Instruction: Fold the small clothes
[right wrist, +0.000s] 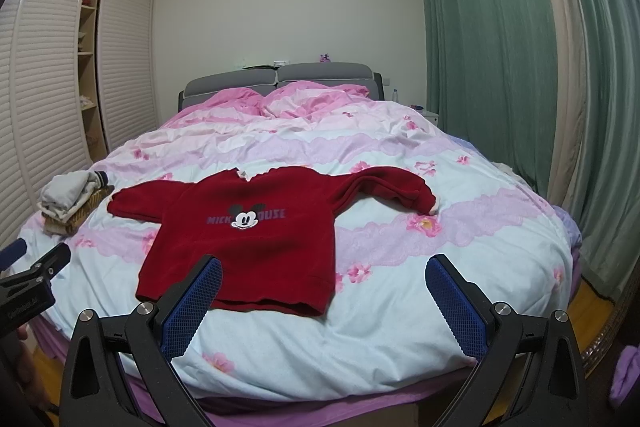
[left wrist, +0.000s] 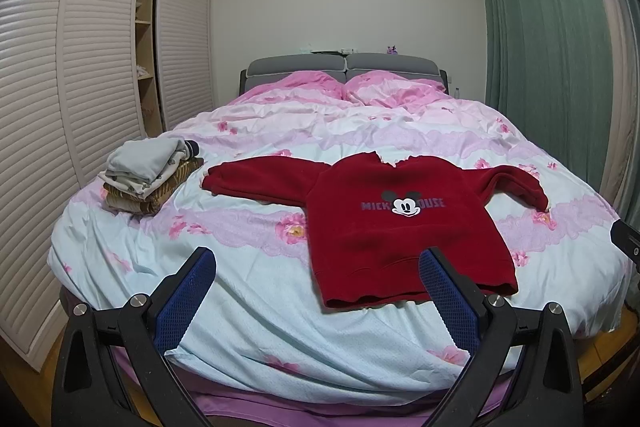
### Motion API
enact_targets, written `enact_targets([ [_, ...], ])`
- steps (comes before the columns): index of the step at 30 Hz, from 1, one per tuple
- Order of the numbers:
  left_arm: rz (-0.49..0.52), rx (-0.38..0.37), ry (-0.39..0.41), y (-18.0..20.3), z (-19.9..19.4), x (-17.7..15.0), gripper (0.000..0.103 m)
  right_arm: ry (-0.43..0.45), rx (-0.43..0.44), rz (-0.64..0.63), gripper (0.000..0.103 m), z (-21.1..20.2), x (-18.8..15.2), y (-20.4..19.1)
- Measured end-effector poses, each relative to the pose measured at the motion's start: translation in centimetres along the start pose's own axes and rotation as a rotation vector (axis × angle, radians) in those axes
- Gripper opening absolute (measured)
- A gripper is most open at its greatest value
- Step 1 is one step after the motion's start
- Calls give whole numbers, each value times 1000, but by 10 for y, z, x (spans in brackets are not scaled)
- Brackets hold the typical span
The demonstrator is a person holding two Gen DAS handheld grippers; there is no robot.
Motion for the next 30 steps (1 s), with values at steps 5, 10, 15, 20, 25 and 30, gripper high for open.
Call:
enact_targets([
  [5,0,-1,1,-1,0,0,103,-1,1,2,103,0,0,1],
  [10,0,0,1,-1,0,0,103,-8,3,6,103,2,0,1],
  [15,-1,-2,0,-2,0,0,103,-8,3,6,103,2,0,1],
  [20,3,-13,-1,5,4,-1,103,-12,2,7,103,4,0,2],
  [25,20,-20,0,18,13,1,103,-27,-7,21,103,14,-2,8],
  [30,37,-25,-22,29,27,1,103,-48,-16,45,103,28,-5,17],
])
Point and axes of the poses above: each gripper's, at about its wrist camera, not at the fingertips, and z roughly the way its jaws point, y to its right, x to its top, the point moved 7 cm from there along z, roughly the way its jaws point, and after that the axes turned 8 degrees about -z, right-handed, at the moved point
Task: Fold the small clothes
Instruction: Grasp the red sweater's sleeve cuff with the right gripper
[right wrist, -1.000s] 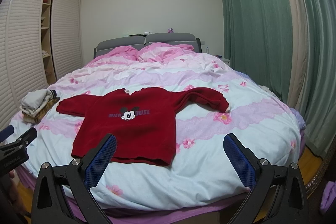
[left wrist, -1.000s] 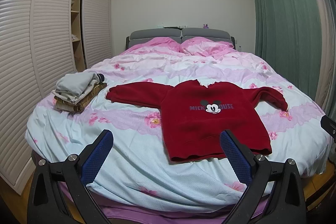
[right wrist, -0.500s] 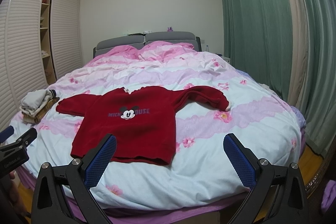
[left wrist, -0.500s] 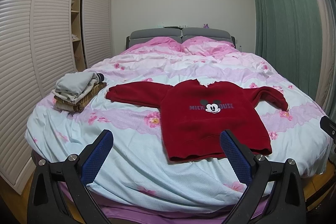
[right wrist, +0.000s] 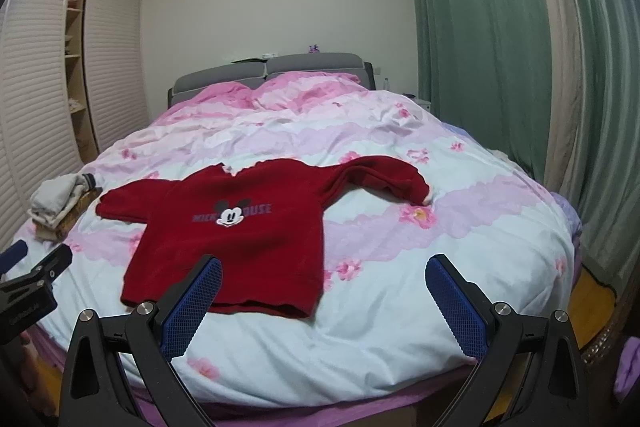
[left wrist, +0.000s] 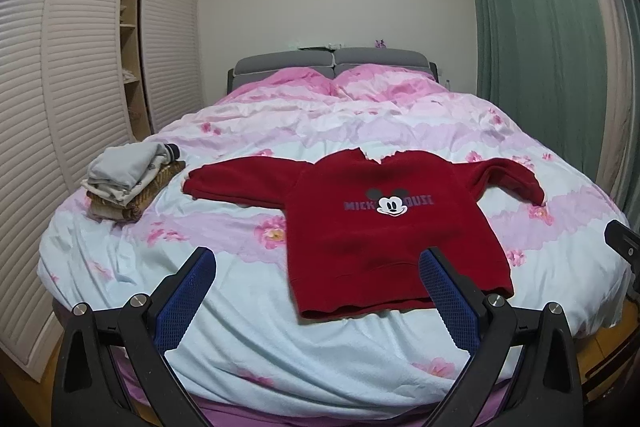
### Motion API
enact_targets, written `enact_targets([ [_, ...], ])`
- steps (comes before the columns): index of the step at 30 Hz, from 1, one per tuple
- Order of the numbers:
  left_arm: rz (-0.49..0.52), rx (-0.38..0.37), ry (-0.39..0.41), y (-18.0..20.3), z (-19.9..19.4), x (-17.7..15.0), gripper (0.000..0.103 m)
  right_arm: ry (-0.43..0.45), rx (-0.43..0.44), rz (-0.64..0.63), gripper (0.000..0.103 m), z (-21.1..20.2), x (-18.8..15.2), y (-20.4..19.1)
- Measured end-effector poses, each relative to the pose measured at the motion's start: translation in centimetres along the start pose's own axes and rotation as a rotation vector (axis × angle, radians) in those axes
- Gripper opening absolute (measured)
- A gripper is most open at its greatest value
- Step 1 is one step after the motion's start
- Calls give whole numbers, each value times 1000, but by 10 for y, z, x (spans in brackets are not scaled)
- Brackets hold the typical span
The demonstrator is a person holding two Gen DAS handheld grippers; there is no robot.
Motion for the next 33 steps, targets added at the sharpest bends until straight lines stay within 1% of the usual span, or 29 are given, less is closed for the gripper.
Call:
enact_targets([
  [10,24,7,-35,18,30,6,103,-47,-5,42,103,33,0,17],
  [15,30,6,-73,29,54,13,103,-61,-19,66,103,52,12,31],
  [18,34,-7,-84,45,73,22,103,-59,-41,85,103,67,22,45],
  [22,59,-40,-69,77,95,38,103,-48,-76,127,103,91,37,74],
  [27,69,-95,-31,127,130,59,103,-33,-99,235,103,134,53,125],
  [33,98,-117,-7,187,177,81,103,-53,-64,407,102,200,58,180],
])
Point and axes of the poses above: each gripper's, at about its wrist camera, not at the fingertips, and z roughly the way its jaws point, y to its right, x to its top, the point moved 7 cm from there along z, roughly the way its jaws point, and after that the axes turned 8 degrees about -z, right-handed, at the moved point
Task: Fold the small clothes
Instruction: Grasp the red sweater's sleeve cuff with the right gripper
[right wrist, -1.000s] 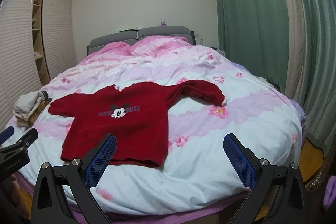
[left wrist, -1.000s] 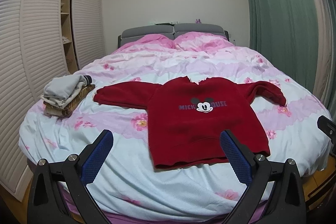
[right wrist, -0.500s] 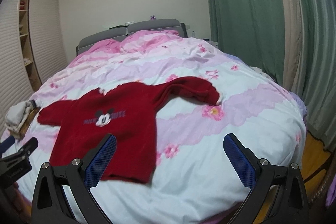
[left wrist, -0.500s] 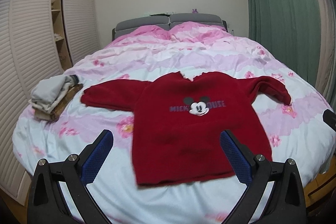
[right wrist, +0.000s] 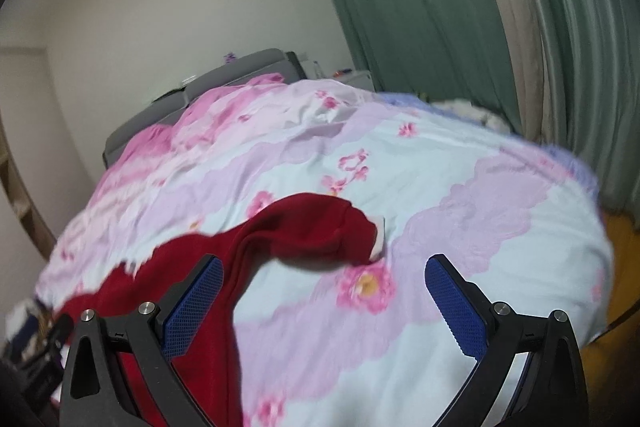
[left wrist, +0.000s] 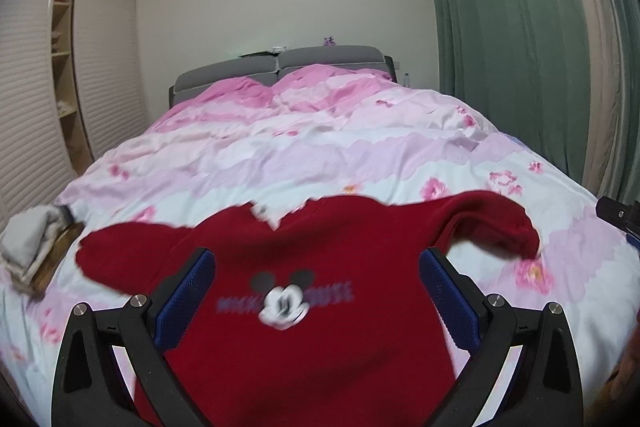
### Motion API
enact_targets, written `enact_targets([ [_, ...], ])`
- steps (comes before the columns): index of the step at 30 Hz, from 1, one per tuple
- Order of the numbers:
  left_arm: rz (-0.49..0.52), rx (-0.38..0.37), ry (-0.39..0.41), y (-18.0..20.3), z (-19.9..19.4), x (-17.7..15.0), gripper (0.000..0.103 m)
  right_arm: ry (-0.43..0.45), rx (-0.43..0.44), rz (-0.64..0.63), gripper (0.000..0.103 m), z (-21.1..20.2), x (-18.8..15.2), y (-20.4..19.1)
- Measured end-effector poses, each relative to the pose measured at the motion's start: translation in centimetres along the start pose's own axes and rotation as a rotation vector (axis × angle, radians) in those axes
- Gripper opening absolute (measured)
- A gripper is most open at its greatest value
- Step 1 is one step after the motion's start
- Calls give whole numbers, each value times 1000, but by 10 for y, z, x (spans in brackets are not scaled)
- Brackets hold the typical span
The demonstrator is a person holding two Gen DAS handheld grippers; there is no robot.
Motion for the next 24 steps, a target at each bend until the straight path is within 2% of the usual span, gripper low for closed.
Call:
enact_targets([
  [2,-2,-1,-1,11,14,5,103,-17,17,61,97,25,4,12],
  [6,13,5,-15,35,46,12,103,-86,70,210,76,73,-1,33],
  [11,31,21,-33,52,70,10,103,-160,102,371,65,121,-20,53],
  [14,49,34,-51,59,82,5,103,-187,92,403,62,143,-25,63],
  [21,66,50,-74,72,105,-1,103,-279,98,378,60,191,-35,74],
  [24,71,55,-82,73,110,-3,103,-266,122,384,57,198,-39,76],
])
Point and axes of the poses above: each gripper's, at about its wrist camera, not at the fingertips, and z roughly the way its jaws point, y to its right, x to its top, the point moved 7 cm from there along z, roughly the way its jaws point, and after that the axes turned 8 degrees about -z, right-handed, at the moved point
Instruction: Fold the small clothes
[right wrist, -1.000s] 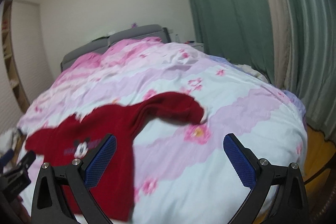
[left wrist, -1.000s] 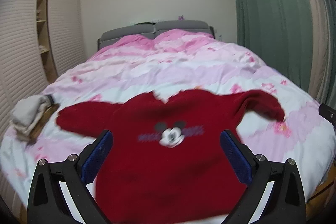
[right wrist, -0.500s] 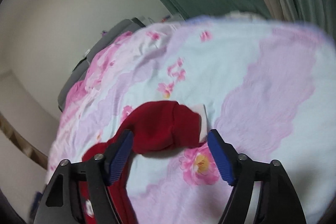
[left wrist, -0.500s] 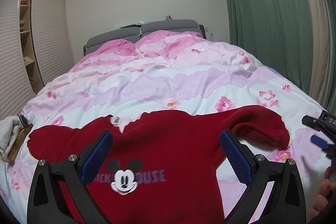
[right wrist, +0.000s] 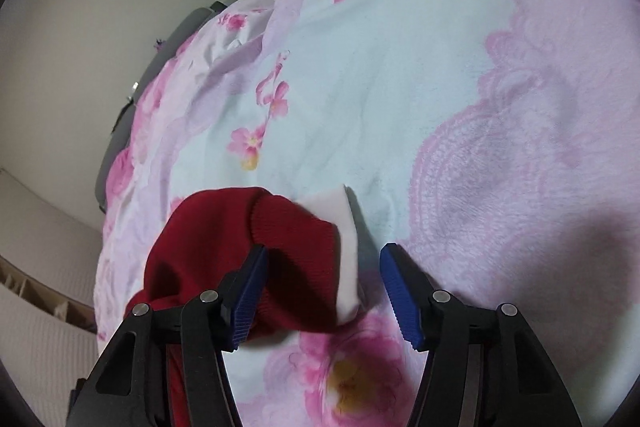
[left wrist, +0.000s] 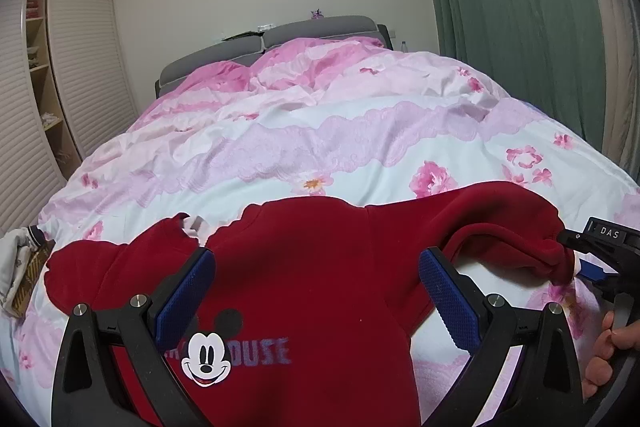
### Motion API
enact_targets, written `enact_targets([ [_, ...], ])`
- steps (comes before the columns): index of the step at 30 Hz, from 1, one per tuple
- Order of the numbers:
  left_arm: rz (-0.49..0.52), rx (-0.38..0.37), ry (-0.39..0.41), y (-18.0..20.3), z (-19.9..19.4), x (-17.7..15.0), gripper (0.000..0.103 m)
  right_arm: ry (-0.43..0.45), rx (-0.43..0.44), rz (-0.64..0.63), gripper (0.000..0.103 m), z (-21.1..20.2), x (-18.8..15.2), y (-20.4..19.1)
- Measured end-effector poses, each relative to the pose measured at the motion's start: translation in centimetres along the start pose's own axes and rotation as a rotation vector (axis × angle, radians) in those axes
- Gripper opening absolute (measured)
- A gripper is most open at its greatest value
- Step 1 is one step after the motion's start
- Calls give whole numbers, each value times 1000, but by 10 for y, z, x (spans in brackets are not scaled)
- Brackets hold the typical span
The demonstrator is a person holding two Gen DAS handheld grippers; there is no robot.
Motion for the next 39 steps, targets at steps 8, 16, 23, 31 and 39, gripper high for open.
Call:
enact_targets([
  [8,3,17,-5,-8,2,-1,103,-7,124,19,12,-3,4,-4],
  [16,-33,23,21,-38,-16,9,103,143,151,-126,10,-73,30,-66],
  [23,-122,68,49,-103,-34,24,103,212,233,-333,9,-113,25,-176],
  [31,-227,170,77,-211,-49,28,103,171,303,-544,9,-111,-28,-294],
  [39,-318,275,61,-318,-56,6,103,-18,328,-841,8,-58,-137,-413],
])
Point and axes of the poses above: each gripper's, at about its wrist camera, not at the fingertips, and z roughly the way its jaws point, y to its right, x to its top, the point moved 7 cm from there along z, roughly the way its jaws point, and after that the axes turned 8 degrees about -z, right-handed, at the moved point
